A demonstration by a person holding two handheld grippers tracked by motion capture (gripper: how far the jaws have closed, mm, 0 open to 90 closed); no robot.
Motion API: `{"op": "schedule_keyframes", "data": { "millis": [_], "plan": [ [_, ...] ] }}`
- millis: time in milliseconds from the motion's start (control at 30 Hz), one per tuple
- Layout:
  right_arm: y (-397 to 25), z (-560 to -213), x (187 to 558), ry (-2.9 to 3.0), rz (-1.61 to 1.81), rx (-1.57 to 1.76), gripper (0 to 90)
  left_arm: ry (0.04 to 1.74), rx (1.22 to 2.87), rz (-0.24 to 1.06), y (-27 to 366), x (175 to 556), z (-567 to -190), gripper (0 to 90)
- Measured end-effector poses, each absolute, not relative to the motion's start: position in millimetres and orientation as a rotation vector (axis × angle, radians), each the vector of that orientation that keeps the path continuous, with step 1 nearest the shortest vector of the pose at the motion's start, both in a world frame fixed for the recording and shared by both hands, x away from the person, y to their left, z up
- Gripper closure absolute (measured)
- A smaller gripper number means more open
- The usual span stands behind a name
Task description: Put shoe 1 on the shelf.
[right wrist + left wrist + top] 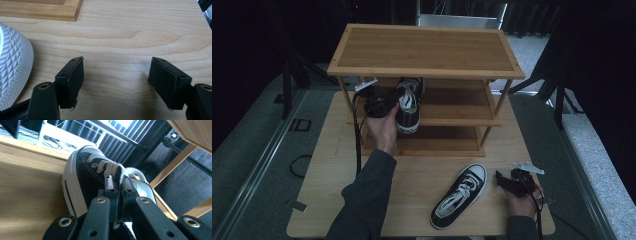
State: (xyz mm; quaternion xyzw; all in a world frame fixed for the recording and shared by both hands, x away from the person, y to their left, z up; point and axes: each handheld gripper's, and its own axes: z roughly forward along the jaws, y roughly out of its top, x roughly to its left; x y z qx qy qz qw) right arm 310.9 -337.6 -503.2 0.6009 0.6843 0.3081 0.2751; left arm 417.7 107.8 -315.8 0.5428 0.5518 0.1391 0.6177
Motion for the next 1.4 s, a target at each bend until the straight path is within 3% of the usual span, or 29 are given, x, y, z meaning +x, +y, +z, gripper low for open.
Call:
{"op": "schedule_keyframes", "data": {
  "millis": [1400],
  "plan": [
    [-337.6,-503.1,311.2,1.843,0.828,1.613,28.3,1.313,1.245,0.363,96.5,443.9,-327.3,86.0]
  ]
}}
